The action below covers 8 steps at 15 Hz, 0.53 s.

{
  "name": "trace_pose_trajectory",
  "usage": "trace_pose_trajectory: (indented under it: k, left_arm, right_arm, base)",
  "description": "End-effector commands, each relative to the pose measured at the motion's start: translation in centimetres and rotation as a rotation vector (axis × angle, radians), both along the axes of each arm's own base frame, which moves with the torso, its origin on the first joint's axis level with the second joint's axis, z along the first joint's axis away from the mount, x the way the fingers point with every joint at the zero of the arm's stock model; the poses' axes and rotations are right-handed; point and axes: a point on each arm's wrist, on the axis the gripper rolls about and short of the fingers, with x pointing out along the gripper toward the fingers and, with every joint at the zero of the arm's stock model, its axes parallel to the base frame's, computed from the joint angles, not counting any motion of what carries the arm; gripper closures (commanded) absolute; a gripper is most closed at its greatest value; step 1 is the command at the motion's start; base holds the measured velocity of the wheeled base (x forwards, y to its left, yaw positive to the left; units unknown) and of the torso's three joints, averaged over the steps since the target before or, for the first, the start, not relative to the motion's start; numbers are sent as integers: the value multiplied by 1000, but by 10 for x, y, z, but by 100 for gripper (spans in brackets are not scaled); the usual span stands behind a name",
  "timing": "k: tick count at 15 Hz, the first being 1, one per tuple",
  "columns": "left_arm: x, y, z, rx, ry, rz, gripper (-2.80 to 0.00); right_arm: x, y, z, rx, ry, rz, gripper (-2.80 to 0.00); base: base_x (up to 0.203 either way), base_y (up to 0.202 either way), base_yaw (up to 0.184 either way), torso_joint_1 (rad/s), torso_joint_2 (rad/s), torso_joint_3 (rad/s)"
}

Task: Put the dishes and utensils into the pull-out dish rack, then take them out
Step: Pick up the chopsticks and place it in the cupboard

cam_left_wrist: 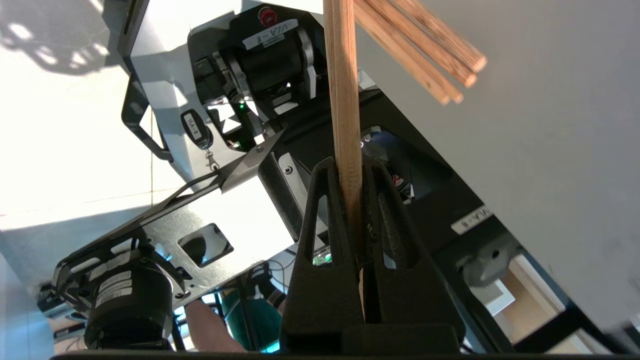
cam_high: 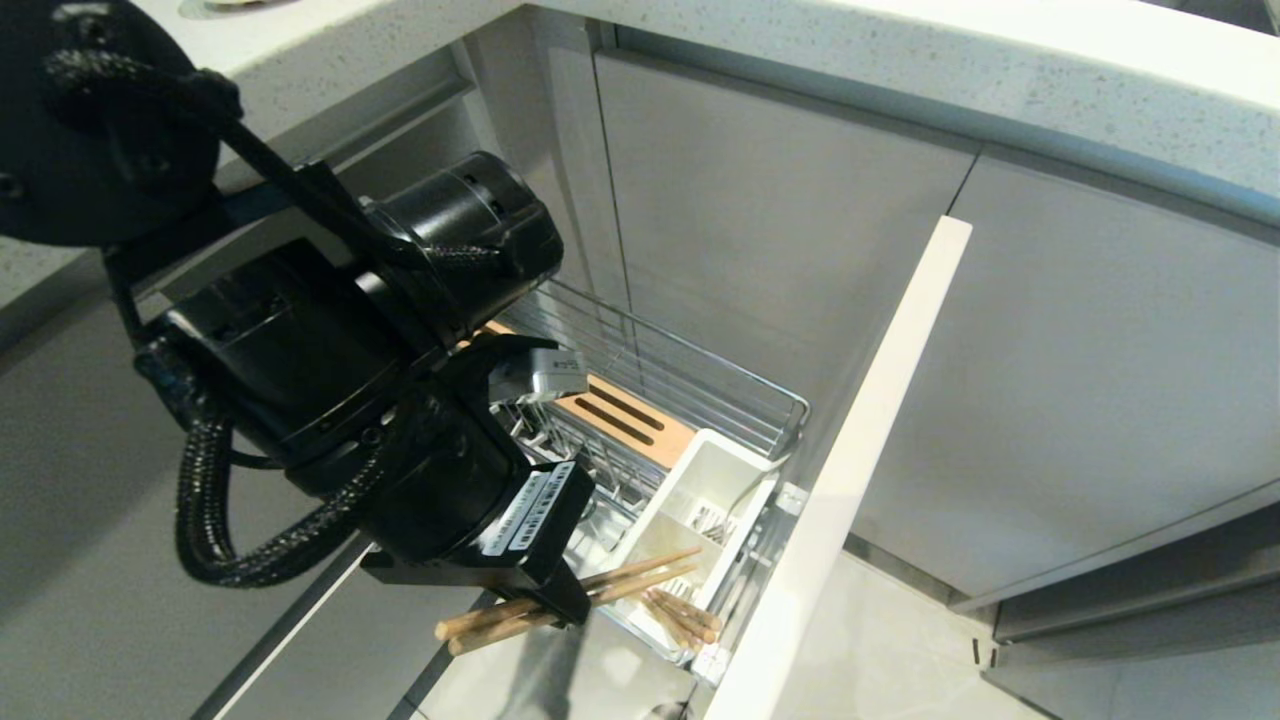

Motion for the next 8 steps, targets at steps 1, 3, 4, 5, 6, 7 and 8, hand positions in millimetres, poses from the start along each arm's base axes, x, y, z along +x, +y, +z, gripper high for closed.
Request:
trace_pose_trajectory:
  k: [1,3,4,5,6,7,8]
  left_arm:
    - [5,-5,-7,20,23,4,0]
    - [11,-10,-13,30,30,7,0]
    - [13,-11,-14,32,32,8,0]
    - [15,-13,-17,36,36,9,0]
    - [18,-16,-20,39,41,9,0]
    - [21,-18,-23,46,47,12,0]
    - [25,-18,-25,45,46,20,0]
  right_arm:
    - [0,0,0,0,-3,0,0]
    - [0,0,0,0,-3,0,0]
    - [0,0,0,0,-3,0,0]
    - [0,0,0,0,-3,0,0]
    - [0,0,0,0,-3,0,0]
    - [0,0,0,0,-3,0,0]
    - [0,0,0,0,-3,0,0]
  base:
    - [0,0,0,0,0,0]
    - [0,0,0,0,0,0]
    - [0,0,0,0,0,0]
    - [0,0,0,0,0,0]
    - [0,0,0,0,0,0]
    - [0,0,0,0,0,0]
    - [0,0,0,0,0,0]
